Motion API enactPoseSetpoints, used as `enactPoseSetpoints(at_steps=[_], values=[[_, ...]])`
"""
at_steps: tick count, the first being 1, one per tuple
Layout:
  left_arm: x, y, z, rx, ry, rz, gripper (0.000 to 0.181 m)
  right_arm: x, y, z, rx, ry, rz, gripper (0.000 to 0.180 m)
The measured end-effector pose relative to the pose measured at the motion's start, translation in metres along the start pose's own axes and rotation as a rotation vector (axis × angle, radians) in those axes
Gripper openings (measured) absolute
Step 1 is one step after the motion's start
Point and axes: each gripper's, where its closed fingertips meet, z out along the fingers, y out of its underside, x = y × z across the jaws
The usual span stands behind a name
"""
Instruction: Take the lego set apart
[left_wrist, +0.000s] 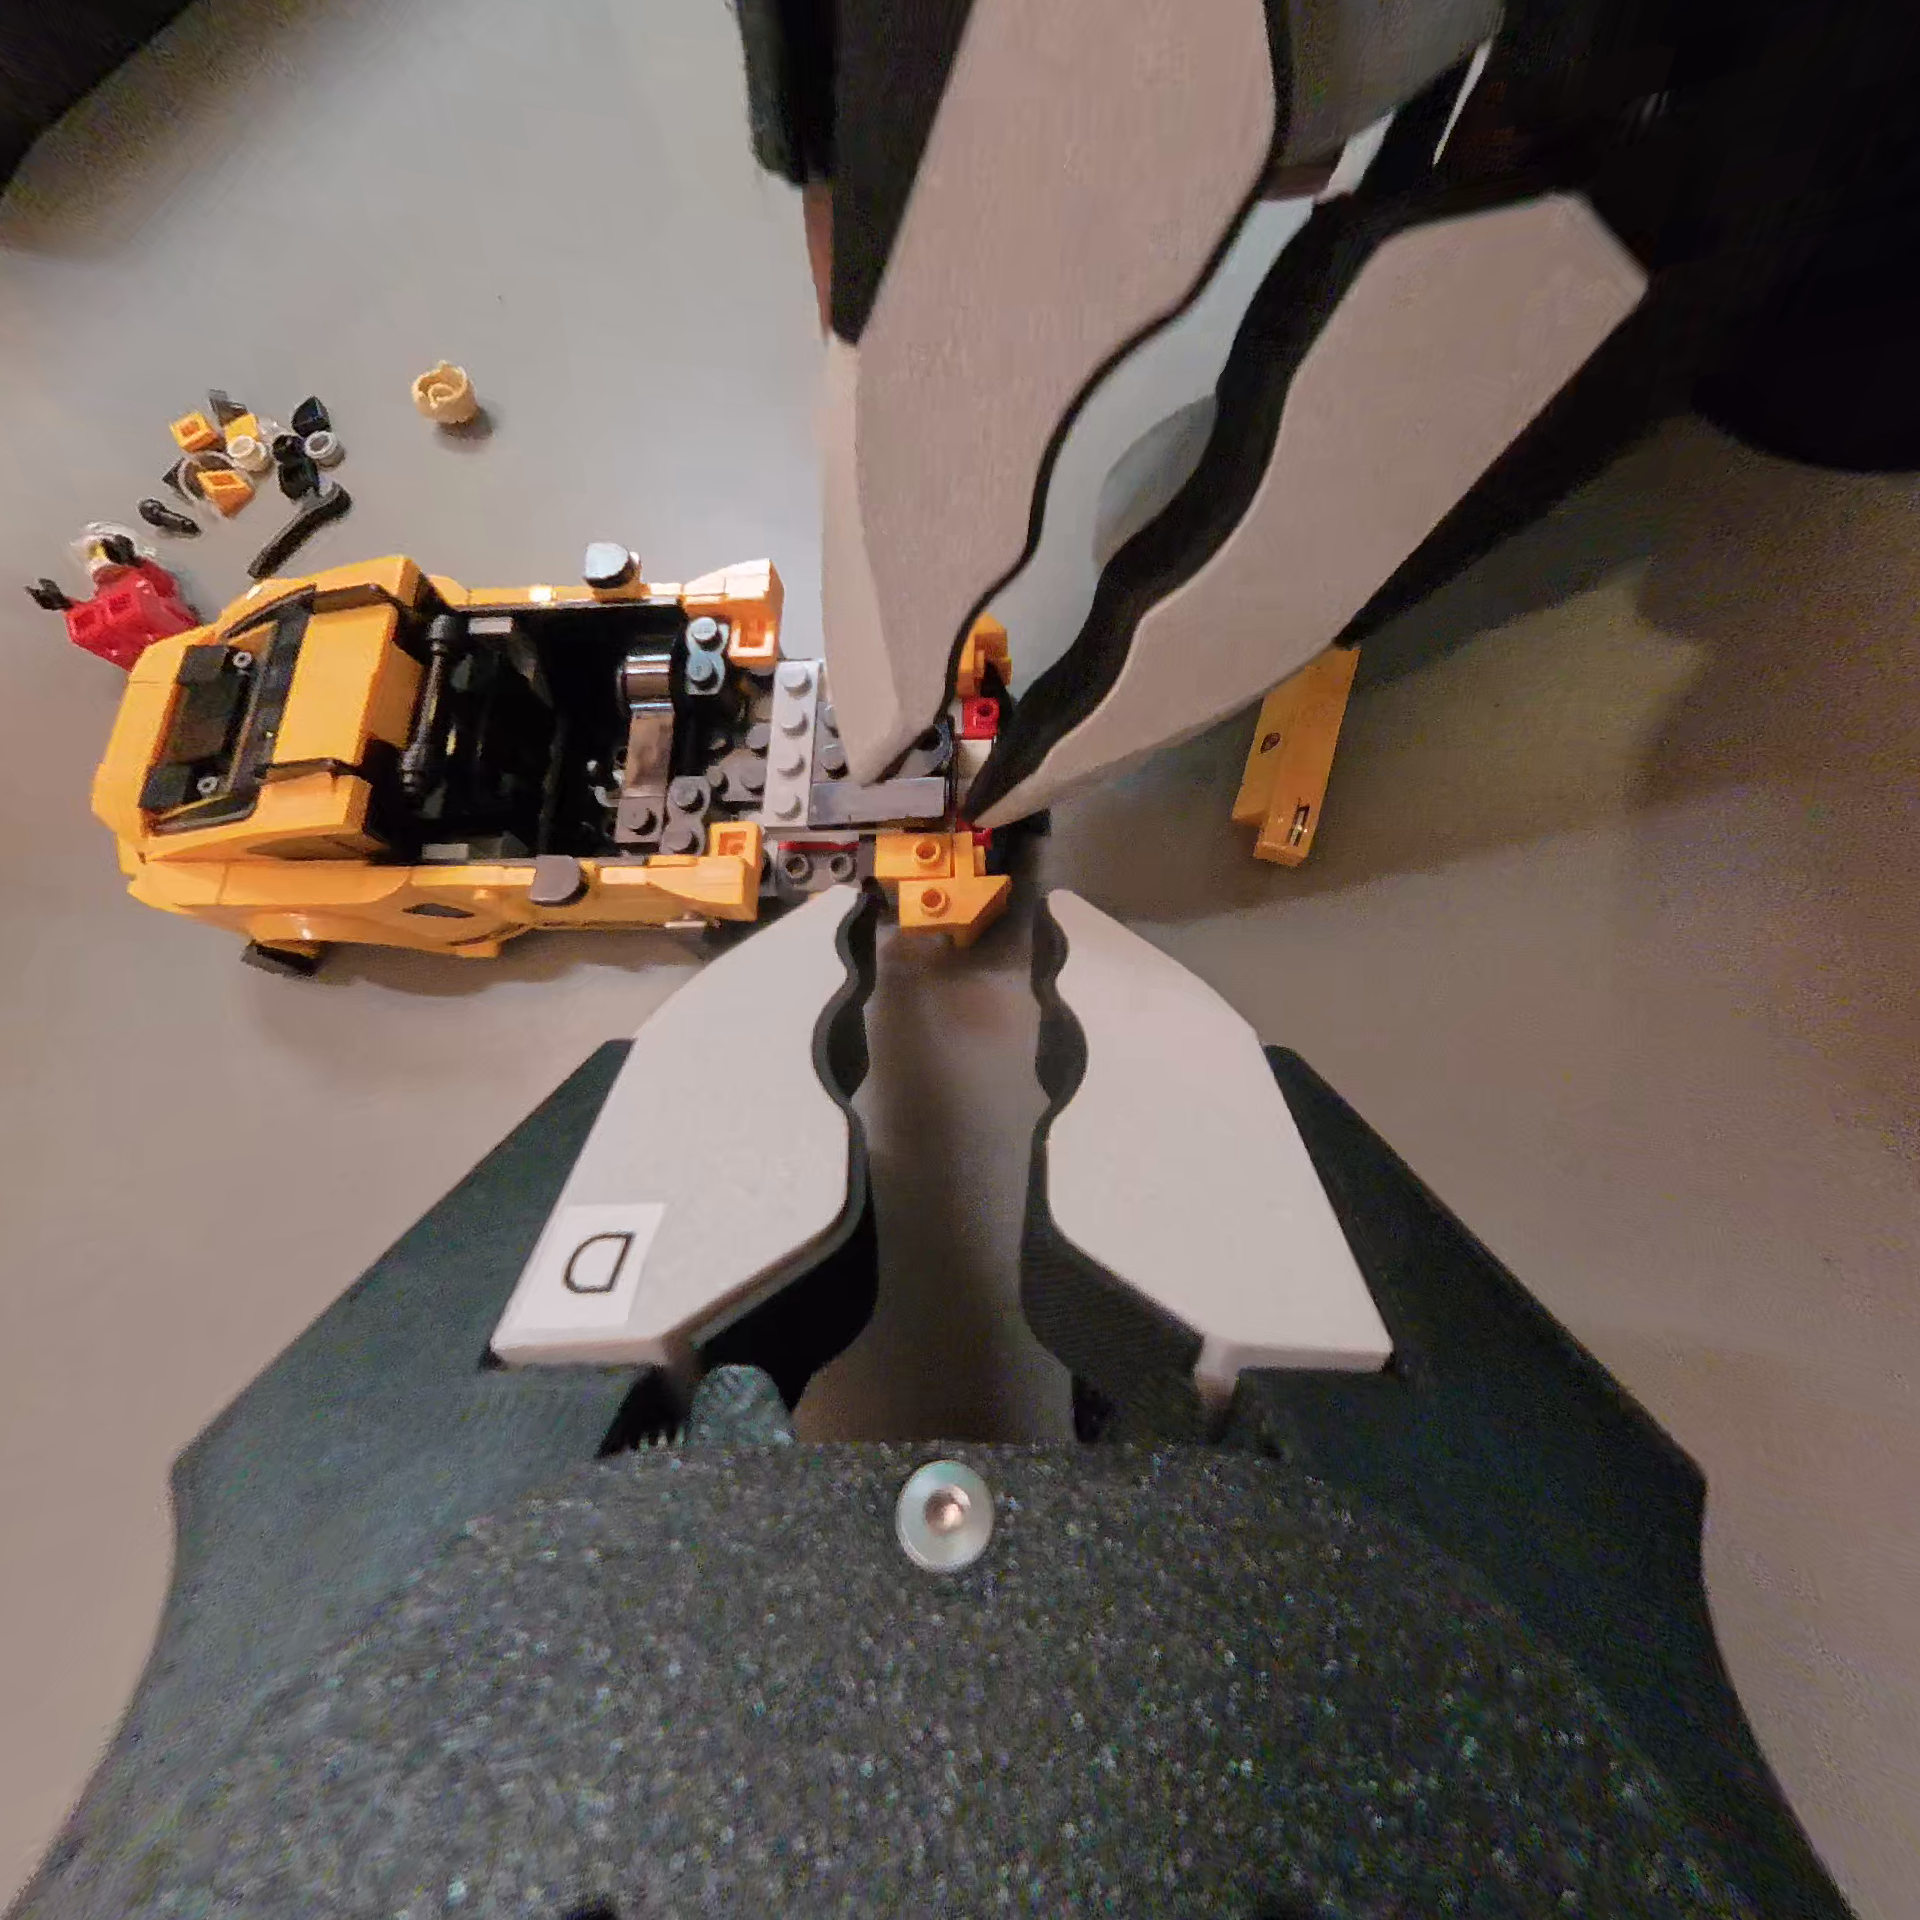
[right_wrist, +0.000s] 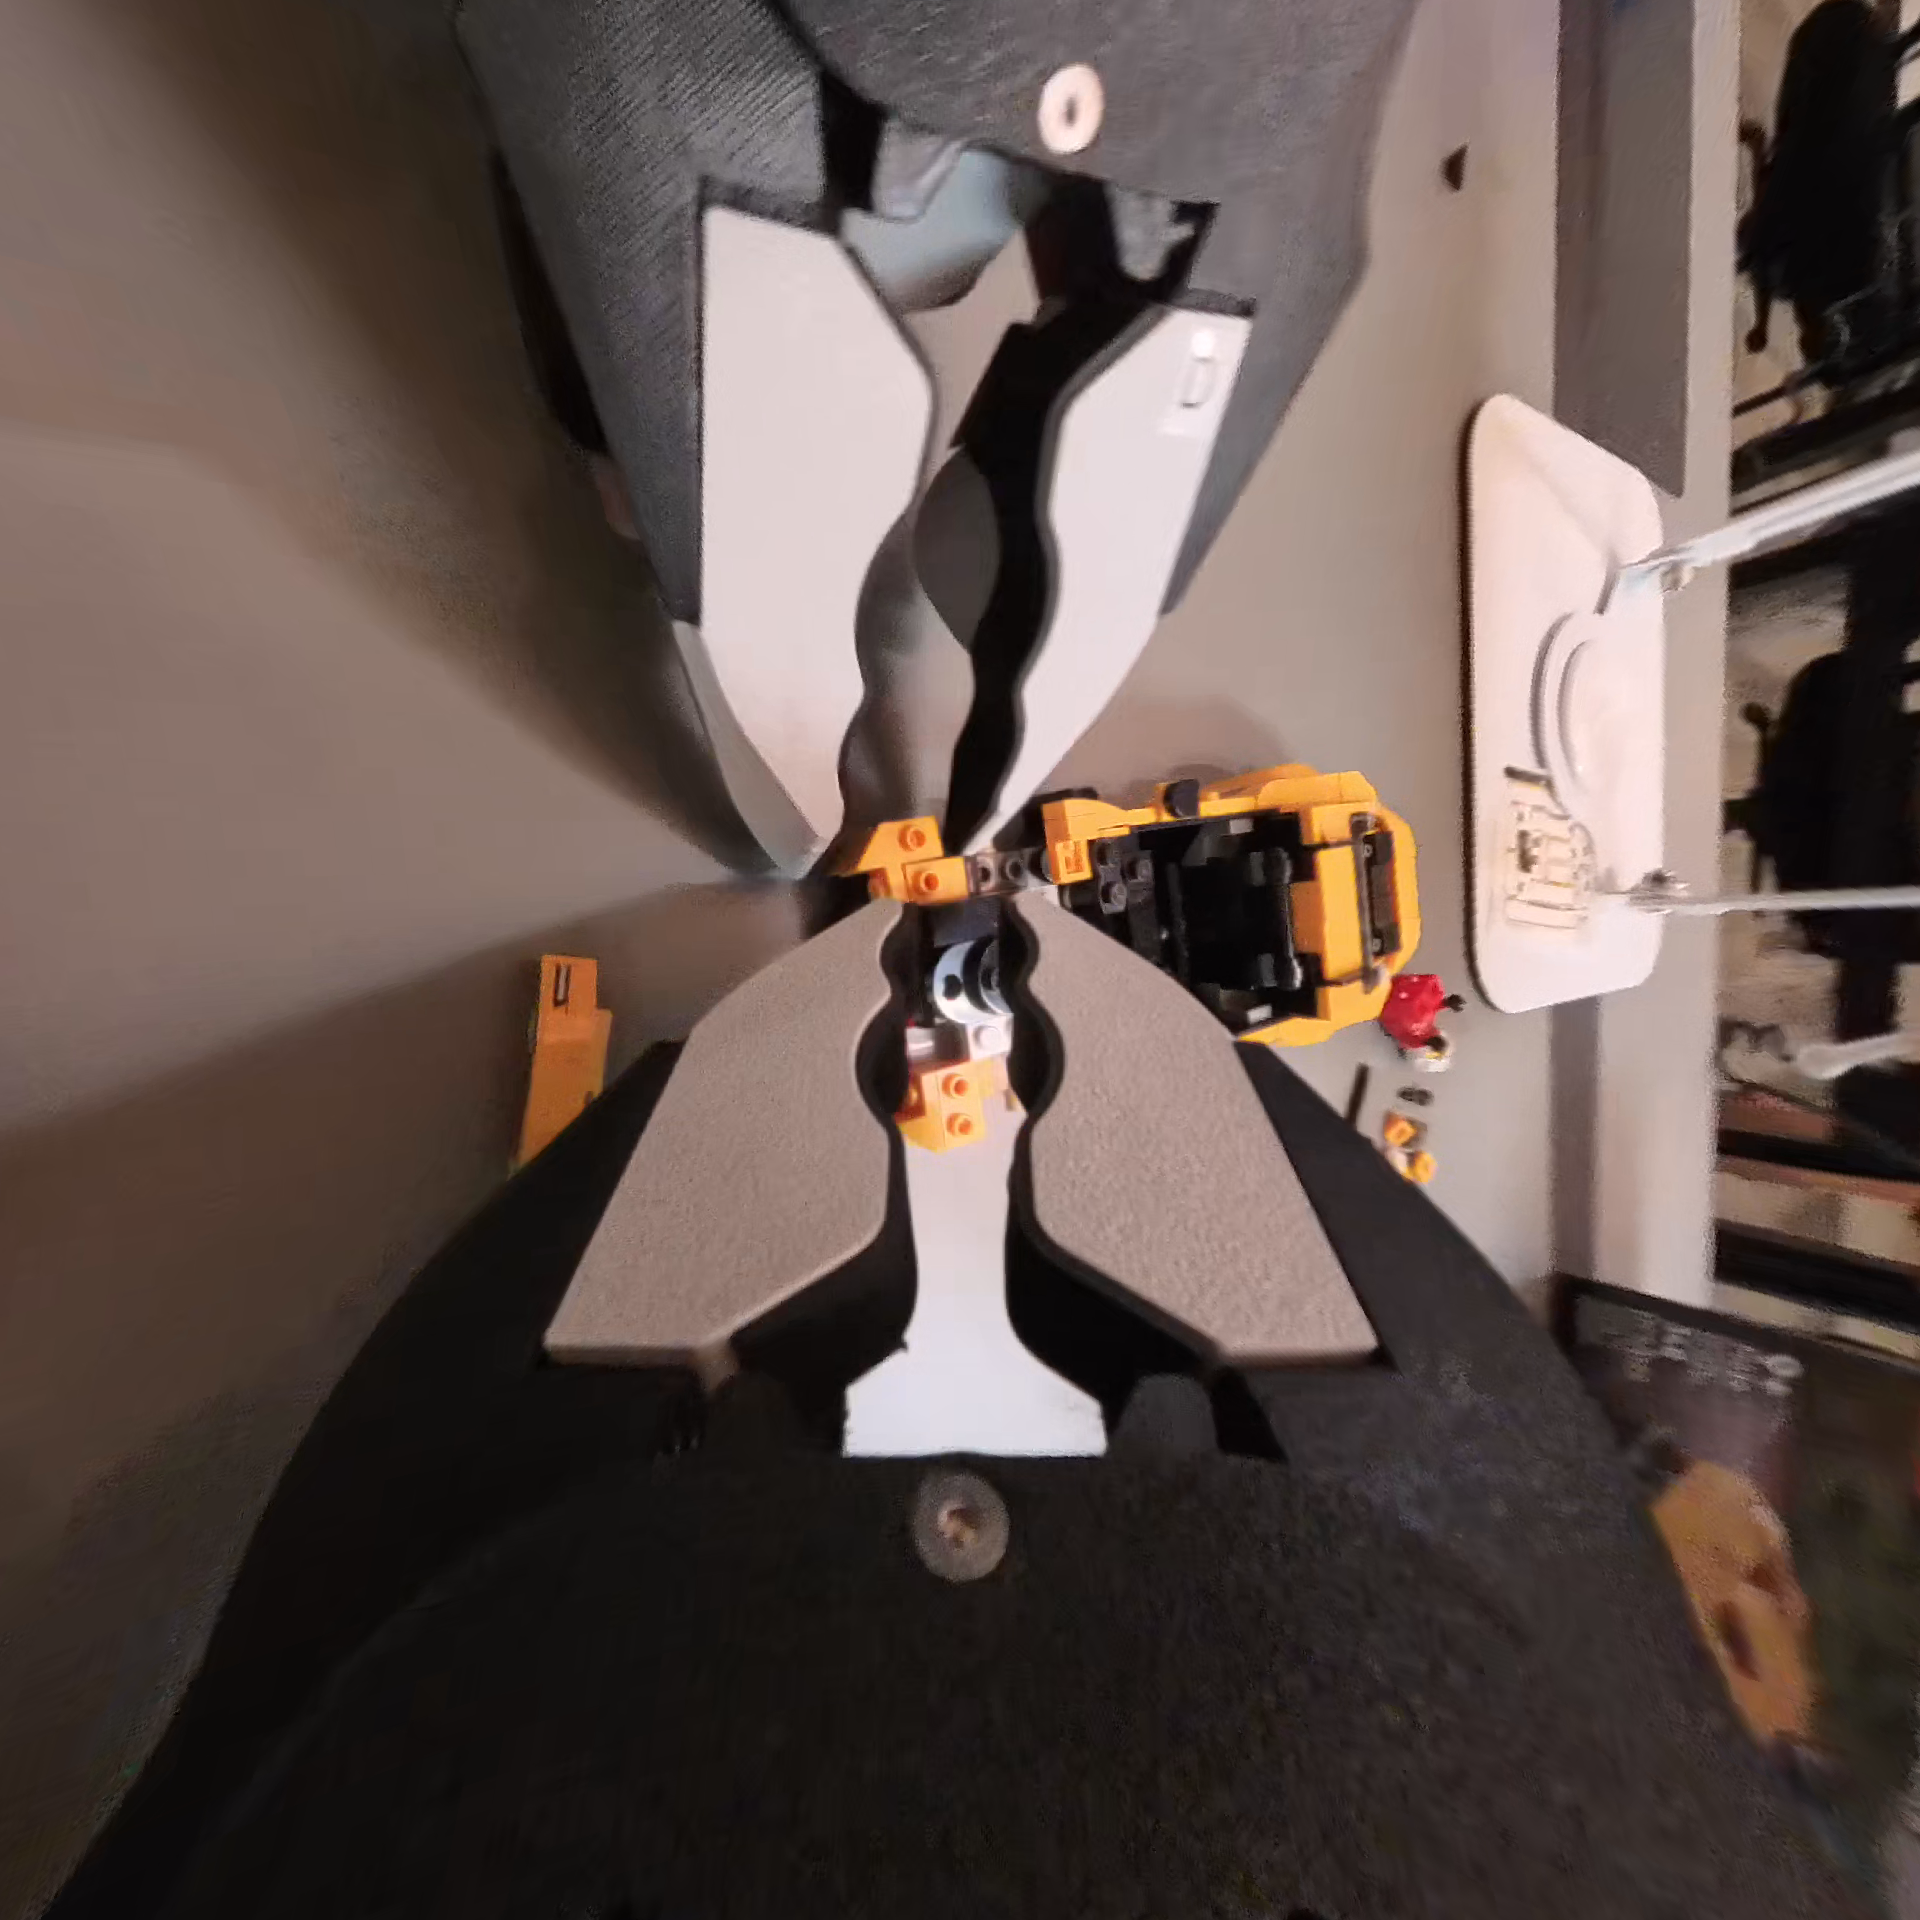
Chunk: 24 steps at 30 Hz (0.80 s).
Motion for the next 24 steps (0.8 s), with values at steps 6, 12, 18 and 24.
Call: enactPoseSetpoints(at_steps=[6, 12, 18, 24], values=[[-0.003, -0.001, 0.004, -0.006, -0.007, -0.008, 0.031, 0.002, 0.007, 0.007, -0.092, 0.048, -0.167, 0.007], [-0.009, -0.004, -0.001, -0.001, -0.031, 0.02, 0.029, 0.006, 0.013, 0.008, -0.157, 0.076, -0.261, 0.014], [-0.033, -0.011, -0.017, -0.051, -0.021, 0.155, 0.037, 0.008, 0.013, 0.009, -0.165, 0.084, -0.289, 0.013], [-0.047, -0.011, -0.005, -0.182, 0.116, 0.295, 0.058, 0.013, 0.01, 0.009, -0.164, 0.096, -0.28, 0.013]])
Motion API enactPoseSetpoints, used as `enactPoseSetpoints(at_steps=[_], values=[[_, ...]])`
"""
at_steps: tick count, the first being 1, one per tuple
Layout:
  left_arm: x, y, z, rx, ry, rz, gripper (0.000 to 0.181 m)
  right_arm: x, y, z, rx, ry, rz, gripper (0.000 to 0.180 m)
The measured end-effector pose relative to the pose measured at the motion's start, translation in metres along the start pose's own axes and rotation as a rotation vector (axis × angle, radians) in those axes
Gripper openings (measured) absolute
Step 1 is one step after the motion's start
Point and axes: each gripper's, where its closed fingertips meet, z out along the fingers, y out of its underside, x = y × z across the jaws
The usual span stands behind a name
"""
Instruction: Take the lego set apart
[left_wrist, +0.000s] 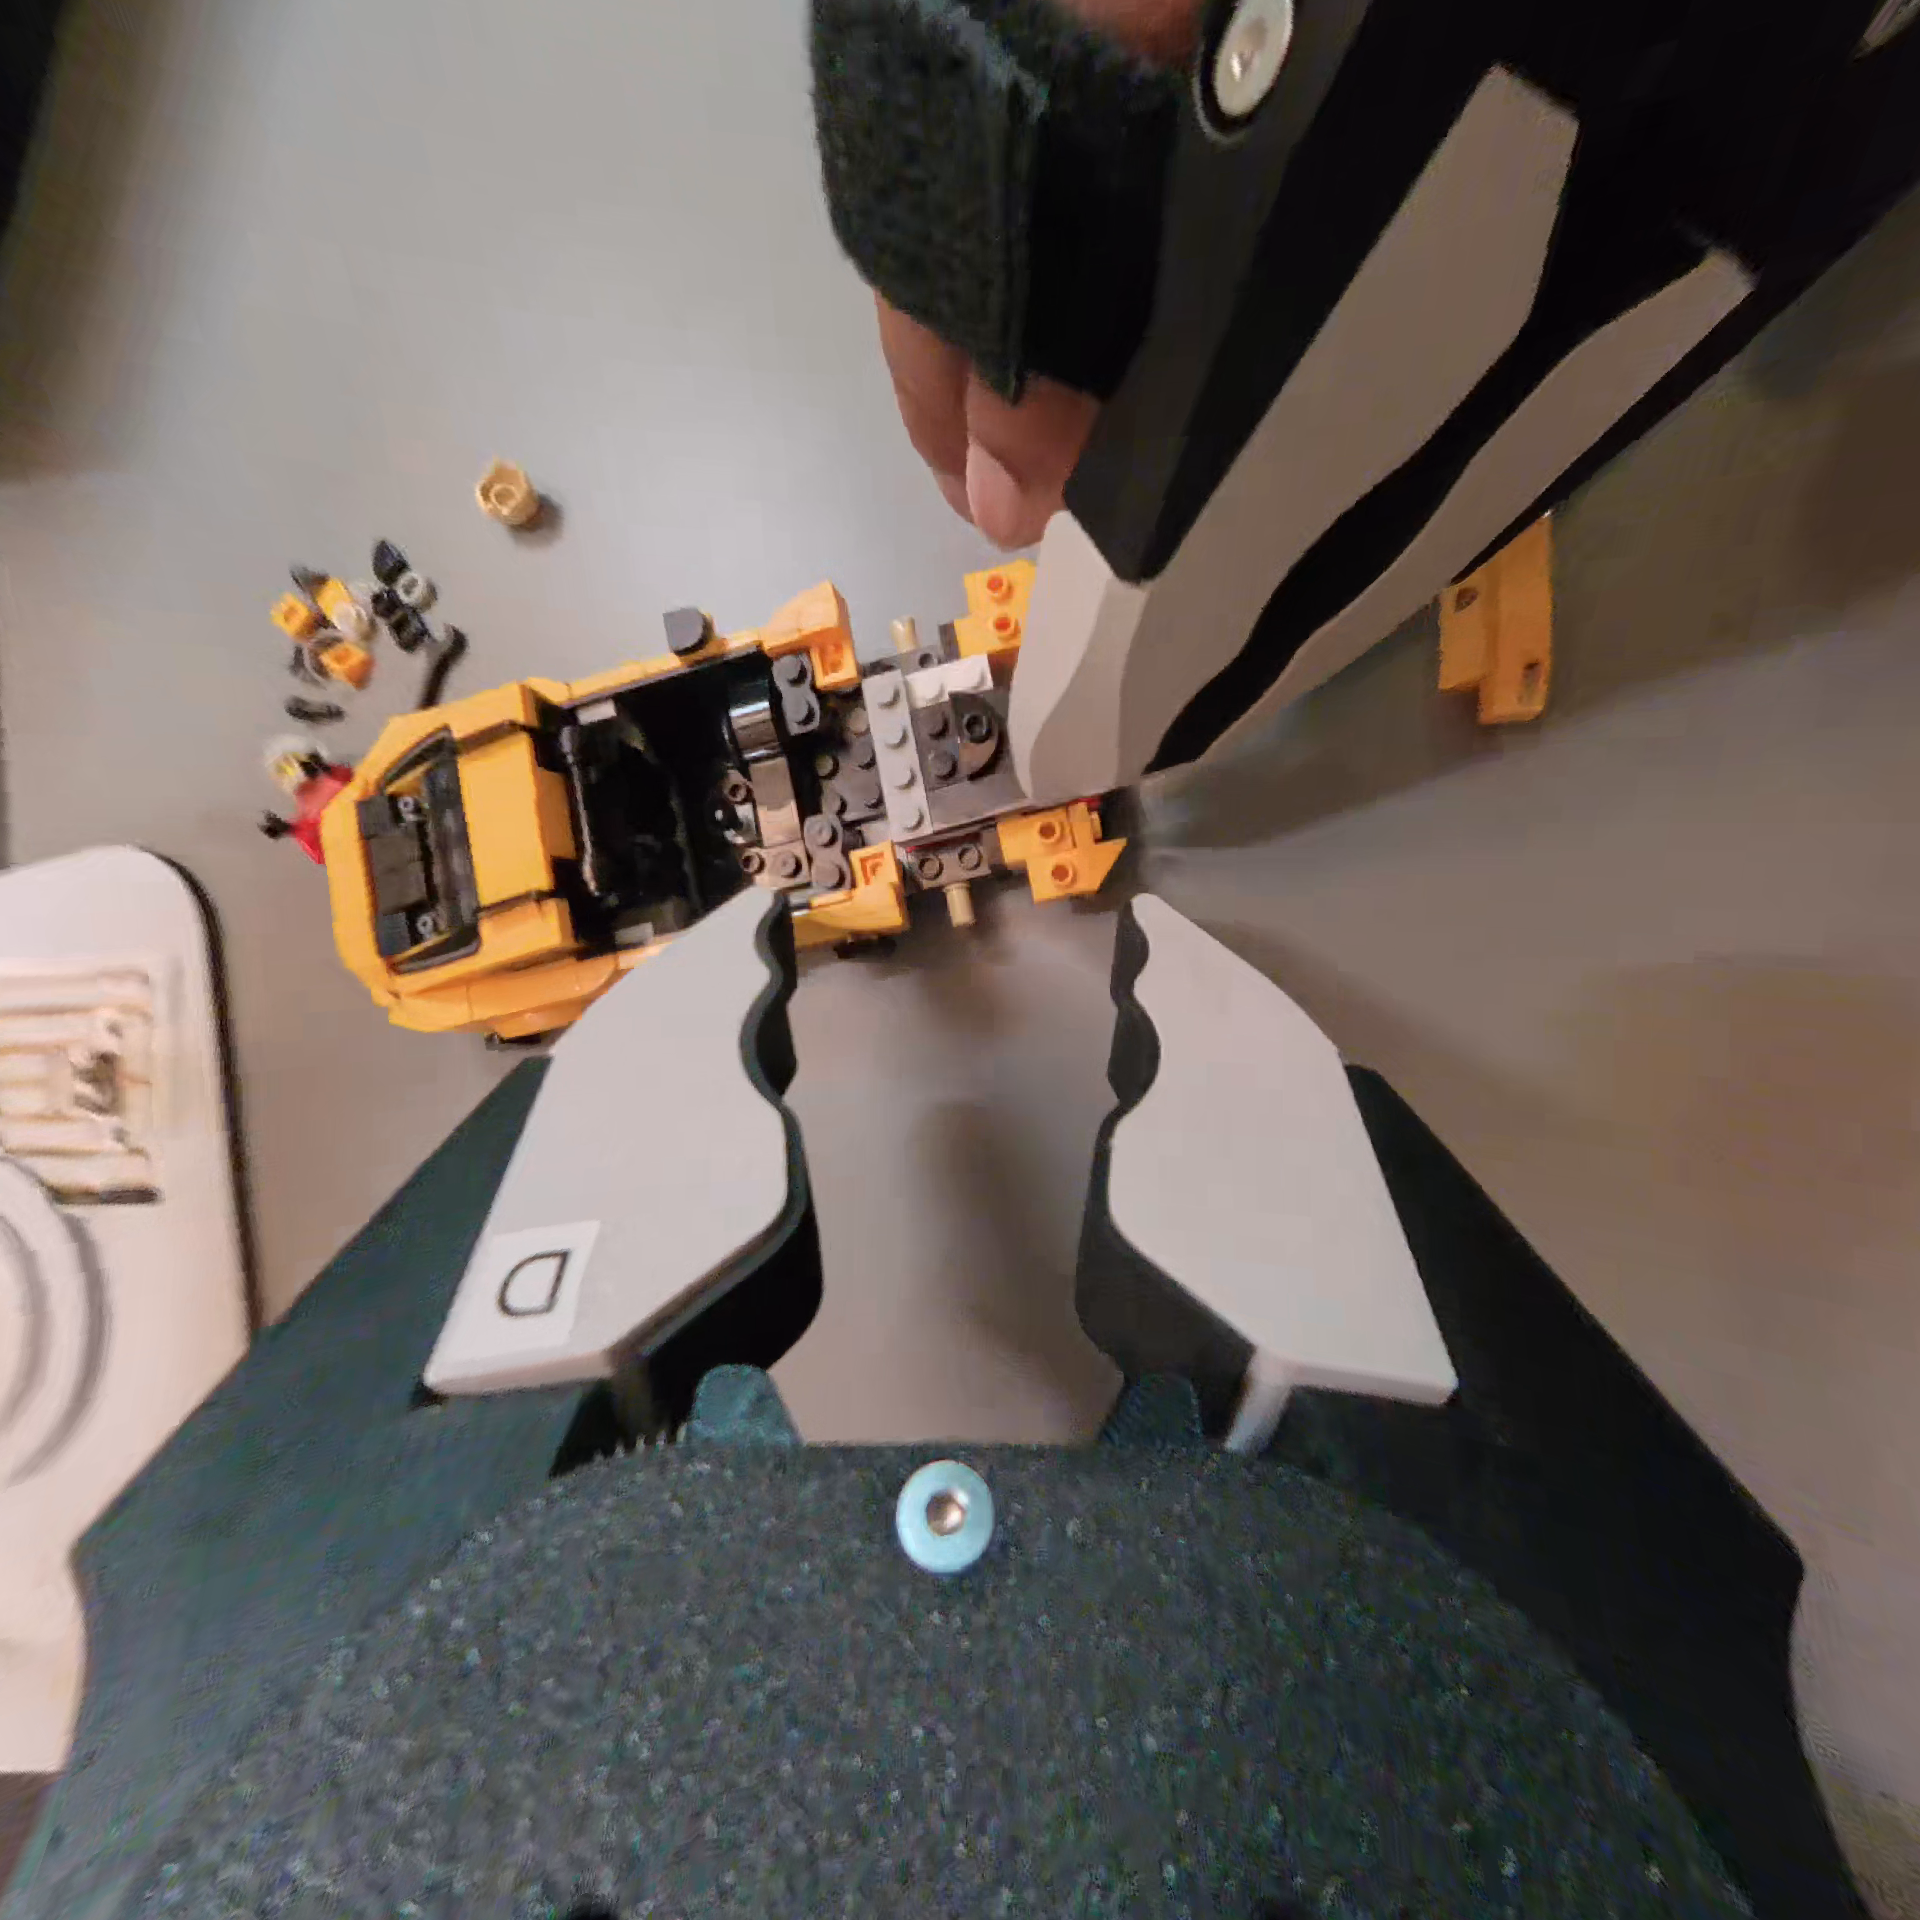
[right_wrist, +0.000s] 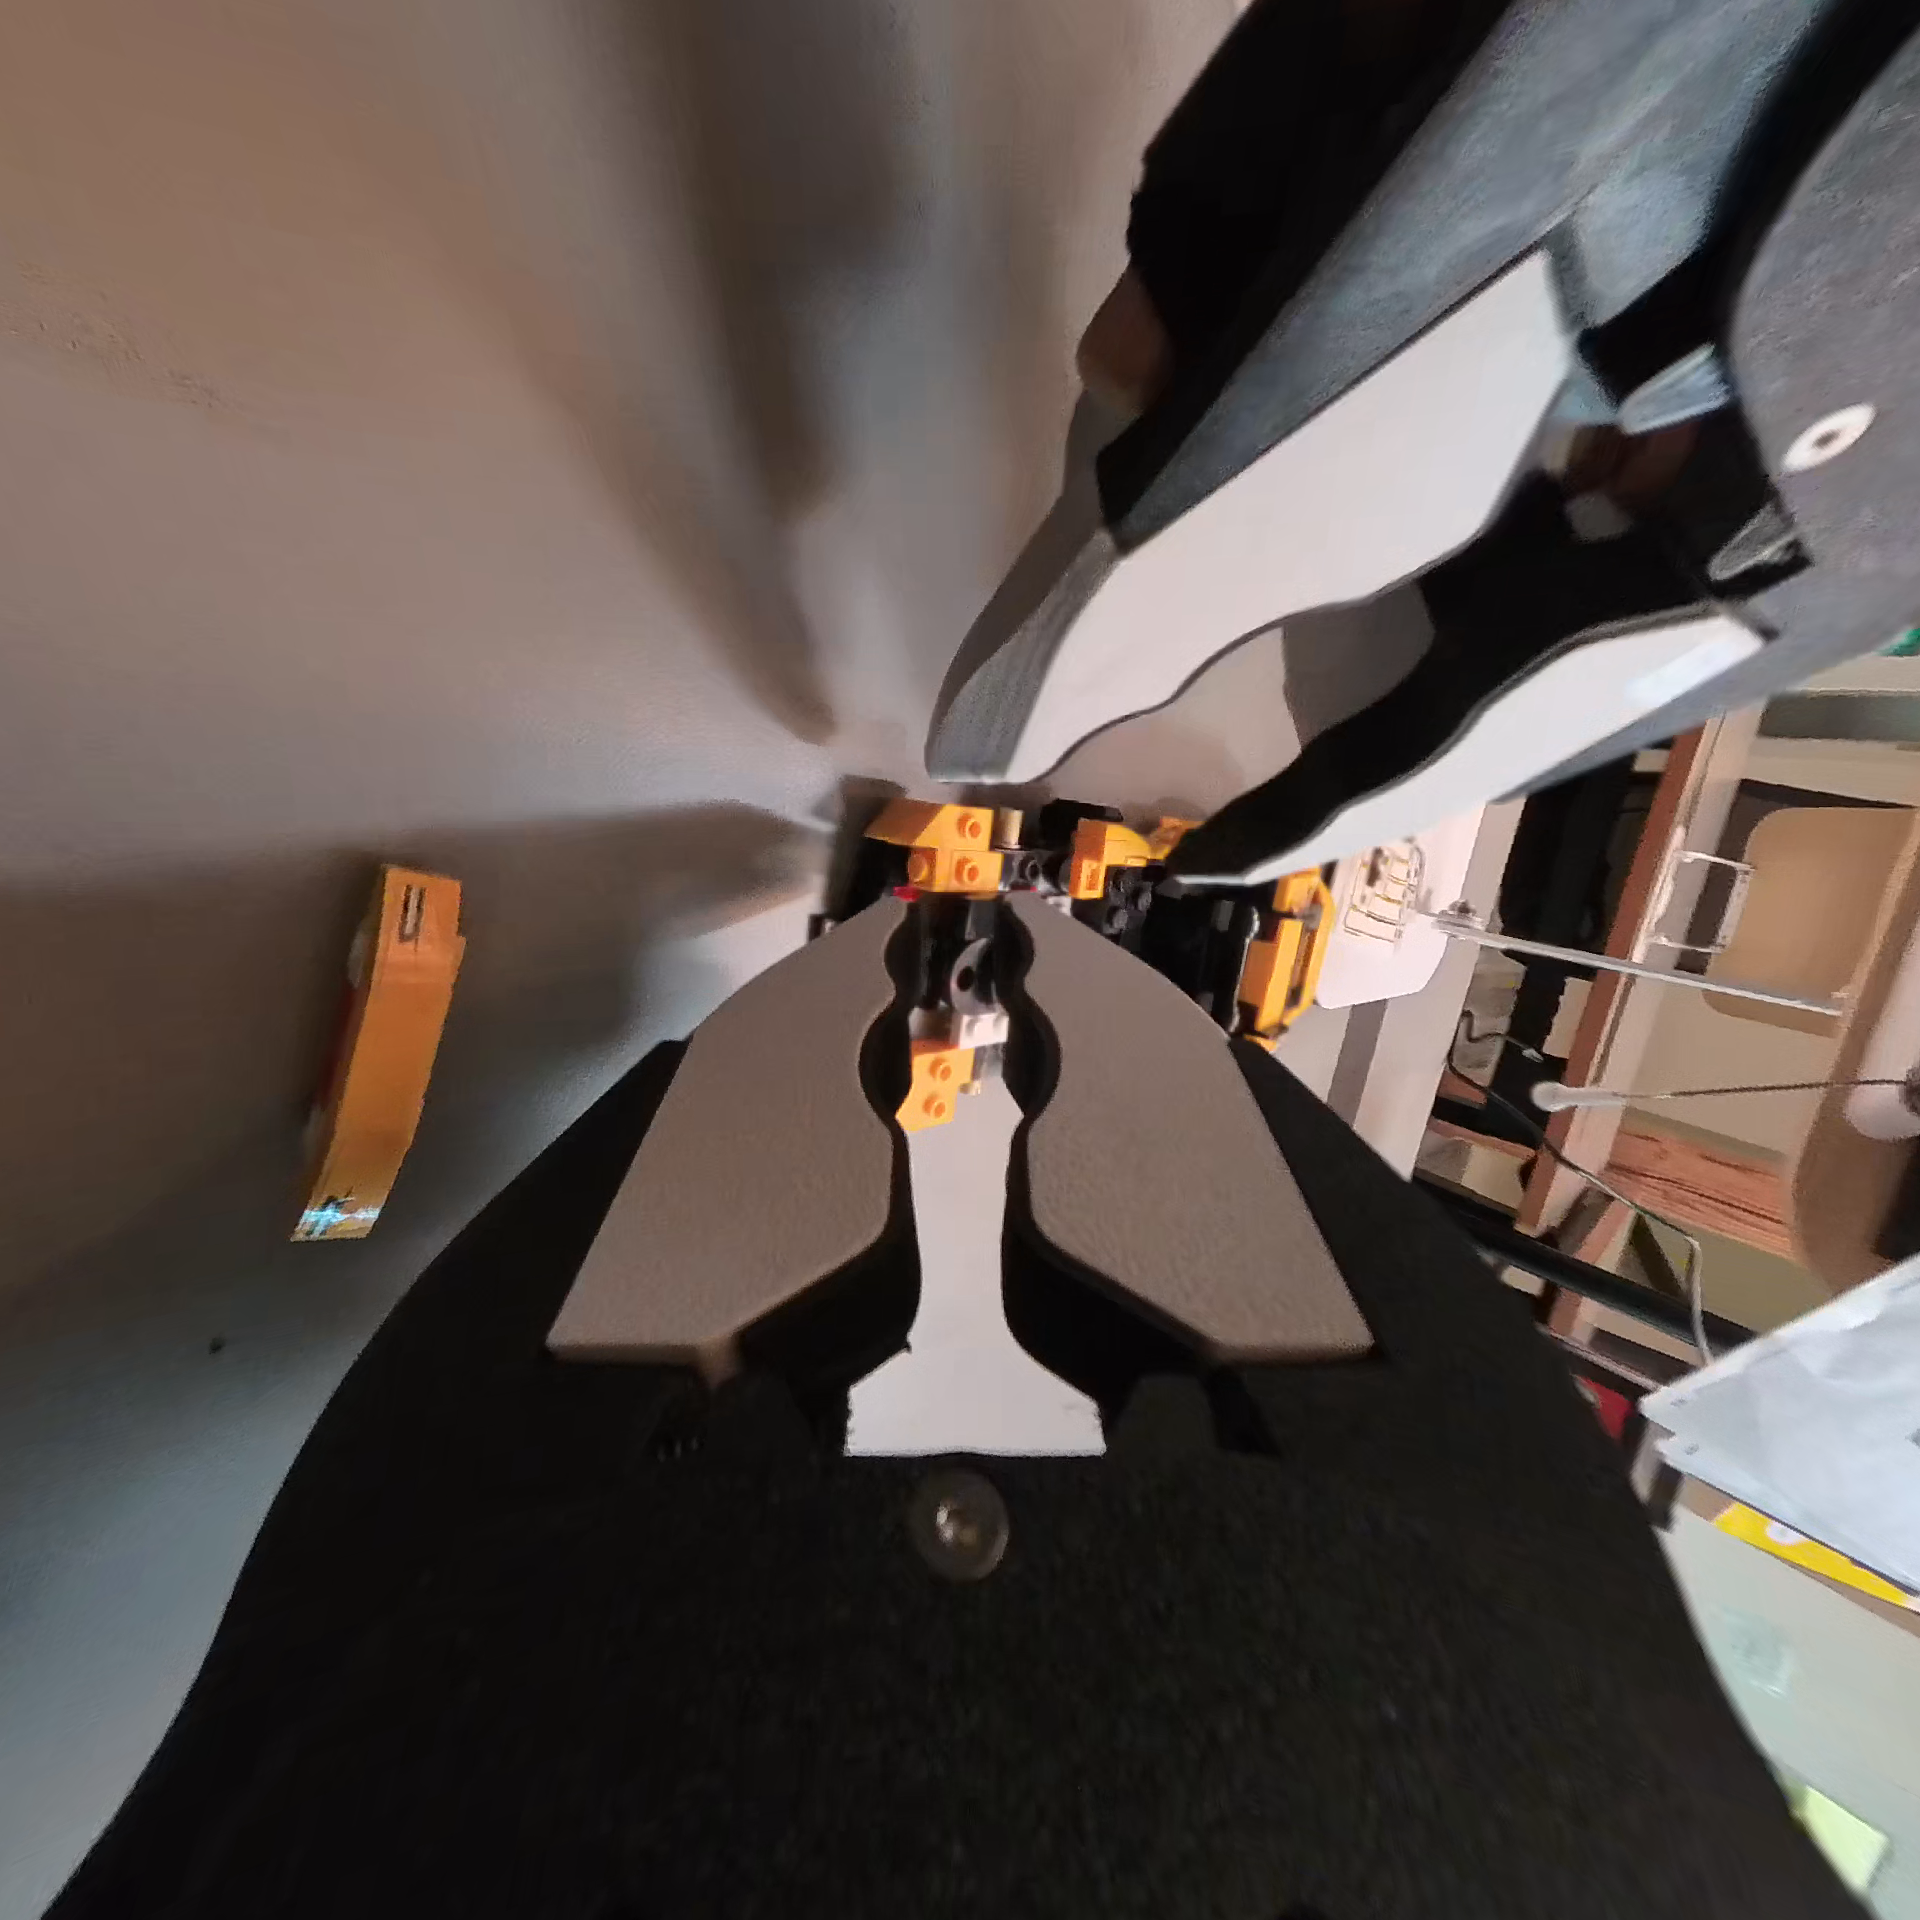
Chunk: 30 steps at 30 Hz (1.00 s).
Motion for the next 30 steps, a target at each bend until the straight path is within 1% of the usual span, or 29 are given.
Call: enactPoseSetpoints(at_steps=[2, 6, 11, 13, 19, 24, 28, 29, 30], values=[[-0.005, 0.002, 0.001, -0.06, 0.001, 0.079, 0.058, 0.001, 0.0, 0.0, 0.008, -0.006, 0.026, 0.013], [-0.018, -0.001, 0.0, -0.088, 0.0, 0.161, 0.057, 0.006, 0.005, 0.003, 0.007, 0.003, 0.043, 0.013], [-0.02, 0.012, 0.016, -0.193, 0.075, 0.272, 0.053, 0.006, 0.005, 0.009, 0.017, -0.012, 0.054, 0.014], [-0.019, 0.011, 0.02, -0.194, 0.095, 0.277, 0.043, 0.007, 0.006, 0.011, 0.019, -0.011, 0.057, 0.015], [-0.018, 0.01, 0.021, -0.156, 0.112, 0.256, 0.043, 0.006, 0.007, 0.011, 0.035, -0.011, 0.063, 0.014], [-0.016, 0.01, 0.021, -0.165, 0.122, 0.263, 0.042, 0.004, 0.006, 0.01, 0.039, -0.017, 0.043, 0.01], [-0.015, 0.01, 0.02, -0.178, 0.123, 0.274, 0.042, 0.004, 0.005, 0.007, 0.049, -0.034, 0.107, 0.007], [-0.015, 0.01, 0.02, -0.181, 0.122, 0.271, 0.042, 0.006, 0.004, 0.005, 0.062, -0.029, 0.134, 0.007], [-0.015, 0.011, 0.02, -0.183, 0.123, 0.269, 0.042, 0.015, 0.002, 0.001, 0.09, 0.006, 0.172, 0.002]])
